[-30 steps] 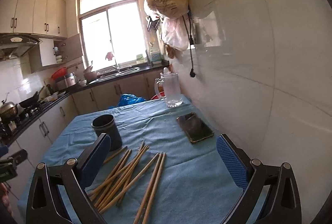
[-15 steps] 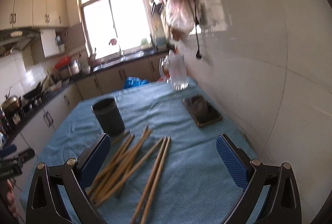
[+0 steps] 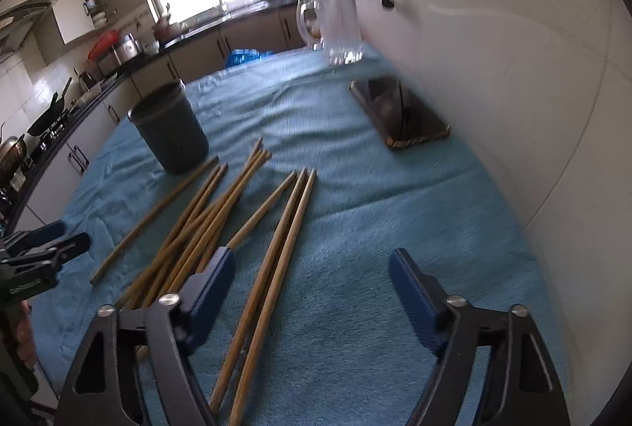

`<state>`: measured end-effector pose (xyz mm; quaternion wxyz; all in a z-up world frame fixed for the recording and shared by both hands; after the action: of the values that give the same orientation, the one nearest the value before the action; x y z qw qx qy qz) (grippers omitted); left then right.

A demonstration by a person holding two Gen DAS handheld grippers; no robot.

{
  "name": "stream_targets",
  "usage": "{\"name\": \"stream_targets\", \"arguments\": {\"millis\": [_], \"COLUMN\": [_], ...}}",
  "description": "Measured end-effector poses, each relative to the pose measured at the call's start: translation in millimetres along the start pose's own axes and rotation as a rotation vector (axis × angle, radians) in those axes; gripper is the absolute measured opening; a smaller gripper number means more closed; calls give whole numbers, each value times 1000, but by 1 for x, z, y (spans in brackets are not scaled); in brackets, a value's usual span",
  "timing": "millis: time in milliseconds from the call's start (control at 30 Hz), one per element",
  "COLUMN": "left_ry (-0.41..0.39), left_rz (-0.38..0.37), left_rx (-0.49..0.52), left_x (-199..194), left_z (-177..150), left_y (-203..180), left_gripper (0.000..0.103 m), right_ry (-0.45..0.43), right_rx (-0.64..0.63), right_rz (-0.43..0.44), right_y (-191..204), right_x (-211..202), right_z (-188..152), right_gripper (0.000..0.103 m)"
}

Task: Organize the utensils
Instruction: 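Close the left and right grippers each on one wooden chopstick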

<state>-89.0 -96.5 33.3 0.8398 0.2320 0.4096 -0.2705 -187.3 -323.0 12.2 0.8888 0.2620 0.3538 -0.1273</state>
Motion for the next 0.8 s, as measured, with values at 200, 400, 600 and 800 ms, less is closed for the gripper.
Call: {"name": "stream_targets", "arguments": {"millis": [200, 400, 600, 800], "left_ry": [56, 116, 158, 222], "left_rz": [-52, -73, -114, -188], "left_rx": [46, 42, -74, -183], "left_x": [38, 64, 60, 41], "left_z": [13, 16, 11, -19], "left_y": [-9, -9, 2, 10], "left_gripper": [56, 36, 12, 9], "right_ry": [90, 132, 143, 178], "right_rx": [5, -17, -20, 4], "right_rz": [-7, -26, -49, -73], "right_y": [0, 3, 3, -12], "right_x": [26, 42, 45, 38], "right_z": [-3, -8, -2, -5], "right_gripper": [63, 49, 18, 14]}}
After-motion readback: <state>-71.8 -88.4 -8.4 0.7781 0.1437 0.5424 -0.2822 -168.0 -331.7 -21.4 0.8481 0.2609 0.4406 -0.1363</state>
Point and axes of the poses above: each gripper's, at about its wrist camera, not at the fingertips, and x roughly the way its jaws point, y to its left, z to its top, the point moved 3 cm from there along x, roughly the way its jaws point, and after that the axes turned 12 degrees about x, right-handed, at the moved point
